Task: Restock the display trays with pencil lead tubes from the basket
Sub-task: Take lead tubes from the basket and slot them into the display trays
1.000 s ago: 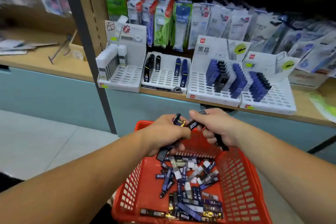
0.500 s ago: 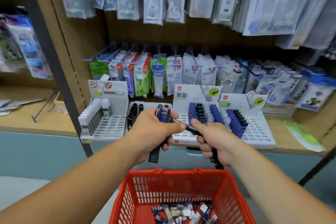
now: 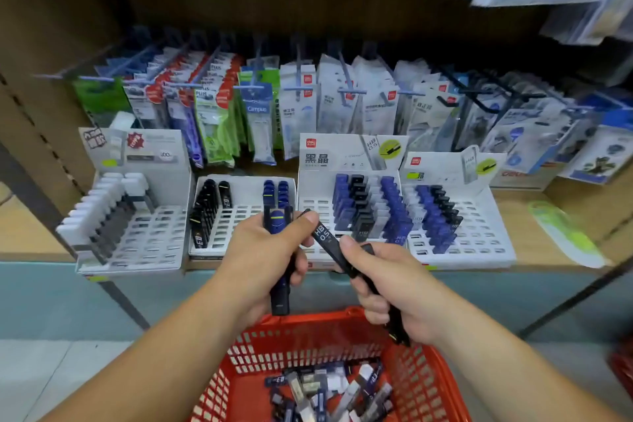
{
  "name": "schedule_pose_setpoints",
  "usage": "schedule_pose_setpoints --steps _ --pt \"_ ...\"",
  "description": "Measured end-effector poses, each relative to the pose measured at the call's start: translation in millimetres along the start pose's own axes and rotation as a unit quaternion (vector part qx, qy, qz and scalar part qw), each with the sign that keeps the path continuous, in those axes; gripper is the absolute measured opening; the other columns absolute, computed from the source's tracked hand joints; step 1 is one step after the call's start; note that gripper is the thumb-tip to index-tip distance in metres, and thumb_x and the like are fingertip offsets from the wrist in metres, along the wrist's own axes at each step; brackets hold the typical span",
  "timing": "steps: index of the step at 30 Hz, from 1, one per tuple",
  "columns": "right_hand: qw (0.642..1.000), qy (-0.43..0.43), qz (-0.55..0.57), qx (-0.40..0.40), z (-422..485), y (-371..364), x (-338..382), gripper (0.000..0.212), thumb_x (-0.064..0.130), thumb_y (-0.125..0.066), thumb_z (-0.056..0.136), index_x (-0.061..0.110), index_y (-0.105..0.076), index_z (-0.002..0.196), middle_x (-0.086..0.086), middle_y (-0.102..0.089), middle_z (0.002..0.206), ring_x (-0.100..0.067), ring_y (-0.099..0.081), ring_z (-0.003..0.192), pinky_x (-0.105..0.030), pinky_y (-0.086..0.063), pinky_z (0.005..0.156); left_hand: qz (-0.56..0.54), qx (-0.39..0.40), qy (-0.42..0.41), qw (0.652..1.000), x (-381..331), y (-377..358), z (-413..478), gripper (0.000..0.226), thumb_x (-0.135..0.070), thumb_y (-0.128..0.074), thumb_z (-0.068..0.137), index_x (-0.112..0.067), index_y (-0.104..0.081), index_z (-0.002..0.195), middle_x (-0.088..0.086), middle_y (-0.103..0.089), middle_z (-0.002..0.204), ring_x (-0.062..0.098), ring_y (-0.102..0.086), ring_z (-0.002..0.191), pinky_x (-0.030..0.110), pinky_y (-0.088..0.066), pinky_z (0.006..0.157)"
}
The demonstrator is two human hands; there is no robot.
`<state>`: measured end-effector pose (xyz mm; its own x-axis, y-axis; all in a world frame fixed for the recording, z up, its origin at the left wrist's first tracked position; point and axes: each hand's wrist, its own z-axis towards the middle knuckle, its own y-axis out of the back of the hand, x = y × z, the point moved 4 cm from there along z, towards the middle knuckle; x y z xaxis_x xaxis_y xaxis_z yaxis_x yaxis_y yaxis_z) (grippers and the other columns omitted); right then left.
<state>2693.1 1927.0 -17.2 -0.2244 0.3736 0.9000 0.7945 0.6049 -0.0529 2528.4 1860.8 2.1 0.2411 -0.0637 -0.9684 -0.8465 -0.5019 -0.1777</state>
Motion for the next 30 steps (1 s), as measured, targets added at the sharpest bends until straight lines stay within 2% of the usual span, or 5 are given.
schedule_pose_setpoints --steps 7,13,21,25,30 --pt "0.997 0.006 0.025 -0.078 8 14 -6 0.043 0.047 -0.071 0.092 0.013 -0.049 0.077 -0.006 -0.045 0.06 -0.016 -0.029 0.043 -0.026 -0.022 0.045 0.013 -0.031 -0.035 0.999 8 -6 6 0.011 -0.018 -0.074 0.095 -0.009 -0.068 0.098 0.01 -0.066 0.073 0.022 -0.05 0.046 0.029 -0.039 0.044" --pt "0.983 -0.002 0.127 -0.13 8 41 -10 0.014 0.015 -0.069 0.097 0.002 -0.063 0.101 -0.006 -0.05 0.068 -0.016 -0.039 0.052 -0.028 -0.032 0.042 0.084 -0.051 -0.096 0.99 5 -23 12 0.005 -0.019 -0.075 0.094 -0.02 -0.071 0.092 0.003 -0.065 0.062 0.016 -0.058 0.047 0.027 -0.046 0.045" --pt "0.973 -0.029 0.204 -0.099 -6 51 -6 0.038 0.05 -0.048 0.103 0.012 -0.053 0.105 -0.015 -0.057 0.069 -0.03 -0.058 0.059 -0.064 -0.059 0.076 0.279 0.003 -0.195 0.94 22 -50 33 0.011 -0.021 -0.075 0.093 -0.031 -0.072 0.095 -0.015 -0.073 0.085 0.001 -0.068 0.082 0.025 -0.054 0.078" --pt "0.981 -0.039 0.17 -0.089 -12 58 -7 0.054 0.067 -0.053 0.092 0.015 -0.052 0.107 -0.006 -0.045 0.064 -0.021 -0.04 0.048 -0.033 -0.042 0.048 0.351 0.019 -0.246 0.903 20 -58 33 0.008 -0.025 -0.073 0.094 -0.03 -0.073 0.099 -0.018 -0.069 0.077 0.002 -0.062 0.072 0.023 -0.049 0.07" --pt "0.976 -0.055 0.202 -0.063 -12 62 -9 0.066 0.078 -0.063 0.078 0.018 -0.054 0.104 -0.001 -0.043 0.064 -0.014 -0.031 0.048 -0.025 -0.022 0.041 0.401 0.01 -0.29 0.869 16 -55 32 0.017 -0.023 -0.075 0.092 -0.032 -0.076 0.107 -0.017 -0.076 0.093 0.006 -0.069 0.086 0.027 -0.055 0.08"
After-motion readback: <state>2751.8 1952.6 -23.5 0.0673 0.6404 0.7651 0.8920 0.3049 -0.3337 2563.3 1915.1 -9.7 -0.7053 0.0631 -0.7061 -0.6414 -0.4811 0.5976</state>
